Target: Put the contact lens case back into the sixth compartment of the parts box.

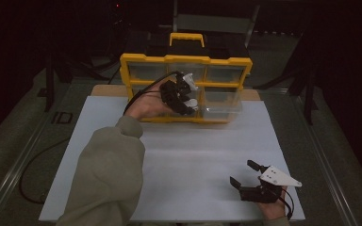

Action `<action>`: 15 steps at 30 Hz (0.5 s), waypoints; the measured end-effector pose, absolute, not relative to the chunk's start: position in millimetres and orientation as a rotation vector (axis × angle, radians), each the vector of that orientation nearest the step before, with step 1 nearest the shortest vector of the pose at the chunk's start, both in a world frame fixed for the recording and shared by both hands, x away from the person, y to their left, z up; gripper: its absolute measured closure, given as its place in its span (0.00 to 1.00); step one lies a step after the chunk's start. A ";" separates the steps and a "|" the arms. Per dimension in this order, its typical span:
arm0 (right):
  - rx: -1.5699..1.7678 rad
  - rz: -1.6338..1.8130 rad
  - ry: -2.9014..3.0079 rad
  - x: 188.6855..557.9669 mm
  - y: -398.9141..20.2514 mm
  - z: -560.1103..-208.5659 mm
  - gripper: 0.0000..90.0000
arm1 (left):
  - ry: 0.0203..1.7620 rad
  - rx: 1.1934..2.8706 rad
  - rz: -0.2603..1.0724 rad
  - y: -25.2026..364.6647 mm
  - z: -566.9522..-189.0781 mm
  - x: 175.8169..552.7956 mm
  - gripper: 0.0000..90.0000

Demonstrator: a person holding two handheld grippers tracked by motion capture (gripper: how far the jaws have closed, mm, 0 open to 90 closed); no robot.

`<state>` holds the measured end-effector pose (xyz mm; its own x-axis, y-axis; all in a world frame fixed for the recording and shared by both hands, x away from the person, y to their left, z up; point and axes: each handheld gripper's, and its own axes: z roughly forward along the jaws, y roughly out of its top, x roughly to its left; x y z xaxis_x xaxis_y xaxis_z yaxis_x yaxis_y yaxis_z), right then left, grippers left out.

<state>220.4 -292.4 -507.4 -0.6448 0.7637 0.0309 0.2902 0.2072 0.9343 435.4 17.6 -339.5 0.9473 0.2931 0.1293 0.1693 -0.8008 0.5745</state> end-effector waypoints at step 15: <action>0.979 1.437 2.042 220.0 -292.9 -506.8 0.08 | 0.341 2.498 0.298 13.7 -329.2 442.1 0.55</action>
<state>220.0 -292.9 -506.8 -0.6433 0.7649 0.0331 0.2893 0.2028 0.9355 442.1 13.7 -329.2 0.9419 0.3076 0.1349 0.1743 -0.7911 0.5863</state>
